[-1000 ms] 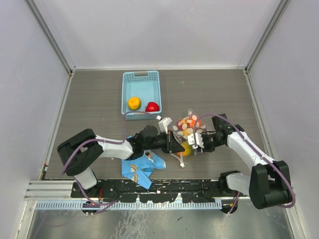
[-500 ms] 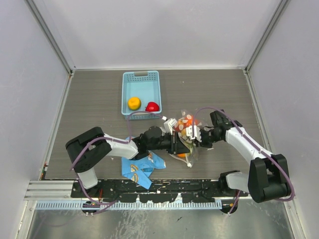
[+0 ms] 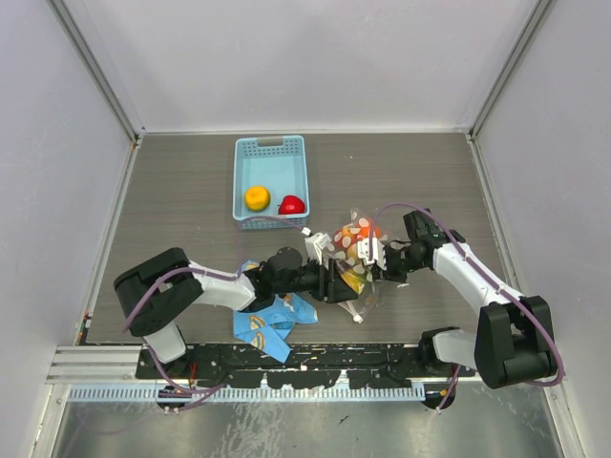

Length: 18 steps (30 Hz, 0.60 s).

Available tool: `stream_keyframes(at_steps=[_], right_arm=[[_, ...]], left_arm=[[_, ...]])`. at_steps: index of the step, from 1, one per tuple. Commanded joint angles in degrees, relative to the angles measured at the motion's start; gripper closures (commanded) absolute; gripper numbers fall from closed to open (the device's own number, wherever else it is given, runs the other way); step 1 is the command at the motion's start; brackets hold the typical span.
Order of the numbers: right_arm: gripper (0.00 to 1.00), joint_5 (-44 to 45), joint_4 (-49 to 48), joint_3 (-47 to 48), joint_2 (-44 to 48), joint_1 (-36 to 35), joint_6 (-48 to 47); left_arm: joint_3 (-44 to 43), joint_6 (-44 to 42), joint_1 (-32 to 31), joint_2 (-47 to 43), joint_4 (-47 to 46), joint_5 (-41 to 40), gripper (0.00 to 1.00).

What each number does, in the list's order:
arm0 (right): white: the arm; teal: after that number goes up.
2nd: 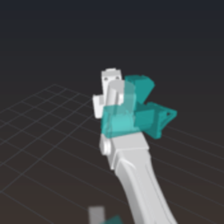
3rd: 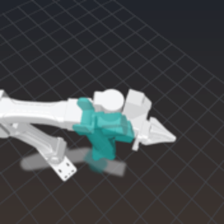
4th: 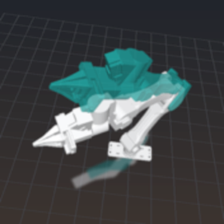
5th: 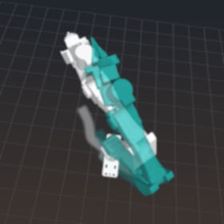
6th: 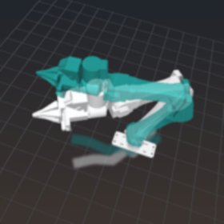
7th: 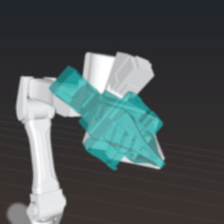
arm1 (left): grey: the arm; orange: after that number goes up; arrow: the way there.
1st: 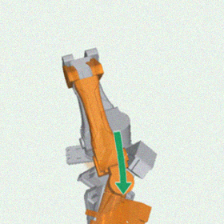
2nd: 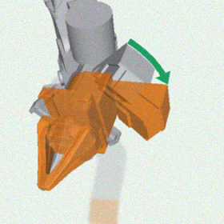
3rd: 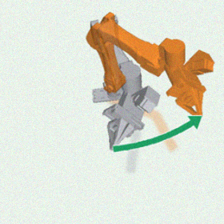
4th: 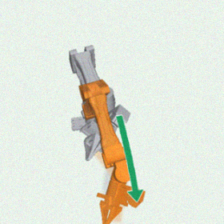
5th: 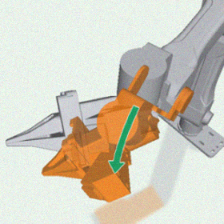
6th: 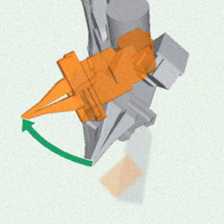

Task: Open the zip-top bag and remove the fake food
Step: Pick up the fake fruit from the zipper food storage bag.

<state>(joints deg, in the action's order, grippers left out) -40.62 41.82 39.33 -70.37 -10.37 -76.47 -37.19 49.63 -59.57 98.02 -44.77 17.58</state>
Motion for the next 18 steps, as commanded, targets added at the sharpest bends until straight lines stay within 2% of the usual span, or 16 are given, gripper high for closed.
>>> stream_keyframes(at_steps=[1,5,12,18], right_arm=[[0.91,-2.0,-0.1,2.2,1.0,0.3,0.1],[0.91,-2.0,0.2,2.2,1.1,0.3,-0.3],[0.91,-2.1,0.4,2.3,1.1,0.4,-0.5],[0.91,-2.2,0.6,2.3,1.1,0.4,-0.8]], left_arm=[[1.7,-4.5,-0.3,-6.9,1.6,-1.8,0.43],[3.4,-6.6,-0.3,-11.8,6.7,-1.9,0.39],[5.1,-10.9,-0.4,-21.8,20.8,-5.1,0.38],[4.8,-18.2,-2.6,-29.6,34.8,-13.7,0.38]])
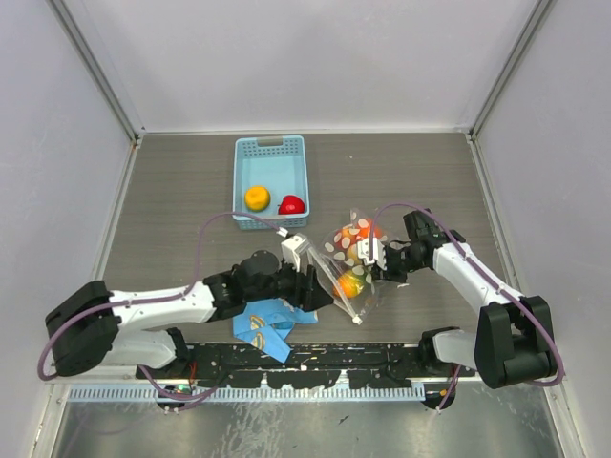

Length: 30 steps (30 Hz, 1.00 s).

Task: Open the zip-top bag and remove the fake food
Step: Pick up the fake fruit from the zipper food storage bag.

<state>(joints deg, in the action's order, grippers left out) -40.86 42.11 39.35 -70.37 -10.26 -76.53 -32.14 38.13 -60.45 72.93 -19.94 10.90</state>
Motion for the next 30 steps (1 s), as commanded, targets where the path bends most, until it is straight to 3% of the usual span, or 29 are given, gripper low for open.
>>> stream_keyframes(at_steps=[1,5,11,14,17,24,30], right_arm=[[0.91,-2.0,0.4,2.3,1.1,0.2,-0.8],[0.9,-2.0,0.6,2.5,1.0,0.2,-0.9],[0.91,-2.1,0.9,2.6,1.3,0.3,-1.0],[0.91,-2.2,1.1,2.7,1.5,0.3,-1.1],[0.91,-2.4,1.1,2.7,1.7,0.3,-1.2],[0.91,-2.3,1.1,2.8,2.3,0.2,-1.1],[0.91,-2.0,1.1,3.0,2.2,0.5,-1.0]], left_arm=[[0.1,-7.1,-2.0,-5.1,10.5,-8.0,0.39],[-0.9,-11.0,-4.2,-5.9,10.2,-10.2,0.4],[-6.8,-23.2,-7.9,-7.4,18.7,-15.5,0.4],[-6.2,-26.9,-8.0,-8.6,16.8,-15.0,0.39],[-3.0,-30.0,-8.2,-8.7,8.2,-11.7,0.39],[9.6,-40.0,-8.9,-1.1,-26.8,-11.3,0.35],[8.7,-44.7,-10.2,11.1,-37.4,-14.2,0.39]])
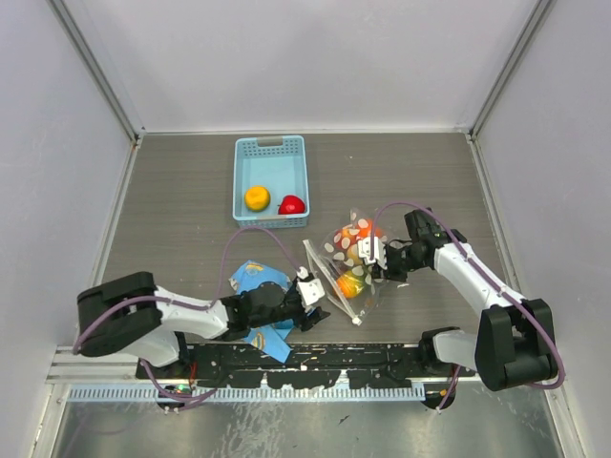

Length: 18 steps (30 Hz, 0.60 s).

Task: Open the zip-top bag and remove the fake food
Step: Pick up the fake fruit from the zipper food storage bag.

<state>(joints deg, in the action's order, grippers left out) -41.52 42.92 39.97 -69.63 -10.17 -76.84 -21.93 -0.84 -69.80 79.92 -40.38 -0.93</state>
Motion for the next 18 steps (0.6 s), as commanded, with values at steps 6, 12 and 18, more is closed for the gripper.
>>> stream_keyframes(at_steps=[6,12,18], right_arm=[[0.91,-1.5,0.3,2.4,1.6,0.9,-0.5],[0.91,-2.8,1.7,3.4,1.3,2.2,-0.6],[0.9,-8.7,5.6,5.3,2.7,7.6,-2.5]], left_arm=[[0.0,-6.3,-1.0,16.9,-35.5,-10.8,0.48],[-3.2,-7.8,-0.9,23.4,-38.5,-10.2,0.46],[-4.3,-9.5,-1.0,26.7,-41.5,-10.6,0.35]])
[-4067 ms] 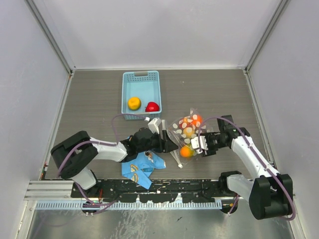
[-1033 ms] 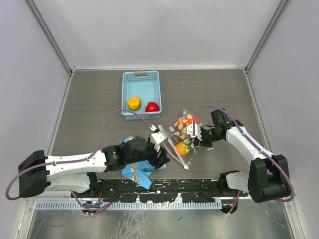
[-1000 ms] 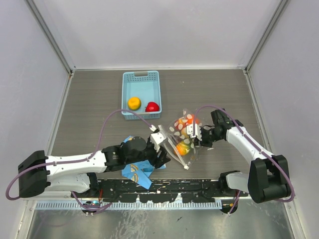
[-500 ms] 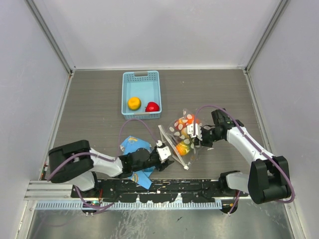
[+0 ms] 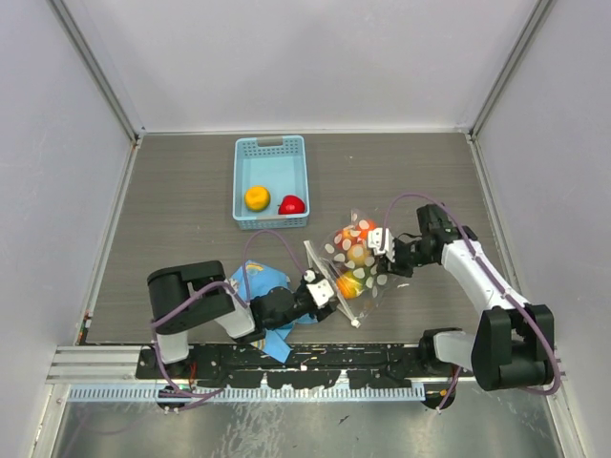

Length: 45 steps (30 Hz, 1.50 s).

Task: Open the zip-top bag and remove the fake food
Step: Pick up the fake fruit from the zipper food storage bag.

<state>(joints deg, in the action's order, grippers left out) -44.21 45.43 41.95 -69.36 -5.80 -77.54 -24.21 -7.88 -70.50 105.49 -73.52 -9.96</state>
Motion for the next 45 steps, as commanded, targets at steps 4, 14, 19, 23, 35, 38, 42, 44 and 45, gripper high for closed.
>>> stream_keyframes(at_steps=[4,14,19,23,35,38,42,44,45], right_arm=[[0.74,-10.9,3.8,5.5,2.2,9.3,2.8],[0.3,-12.6,0.6,9.2,-3.1,17.2,19.5],[0.28,-11.9,-11.9,8.4,-5.2,18.1,41.9],[0.21,-4.7,-22.5,6.2,-4.5,16.0,51.6],[0.19,12.8,-20.6,8.1,-10.2,7.3,48.4],[0.21,13.2,-18.0,8.2,-9.9,9.9,45.2],[0.23,11.5,-14.6,8.7,-9.8,17.7,40.7],[0.25,11.6,-13.0,8.7,-10.4,21.4,37.3],[0.26,11.4,-12.4,8.7,-10.8,24.1,35.8]], left_arm=[[-3.3,-2.5,-0.3,2.9,-8.4,0.6,0.32],[-6.9,0.5,-0.3,7.3,-7.5,1.5,0.19],[-9.1,2.4,-0.3,10.0,-7.7,-0.8,0.13],[-10.3,3.9,-0.3,11.0,-7.7,-2.7,0.14],[-17.4,7.2,0.5,13.9,-3.8,-1.7,0.25],[-20.6,8.6,1.2,15.0,-1.9,0.9,0.27],[-25.9,10.4,2.3,16.3,2.5,4.6,0.29],[-29.6,10.7,2.6,17.6,5.1,6.9,0.3],[-31.4,10.8,2.6,18.4,6.2,8.0,0.31]])
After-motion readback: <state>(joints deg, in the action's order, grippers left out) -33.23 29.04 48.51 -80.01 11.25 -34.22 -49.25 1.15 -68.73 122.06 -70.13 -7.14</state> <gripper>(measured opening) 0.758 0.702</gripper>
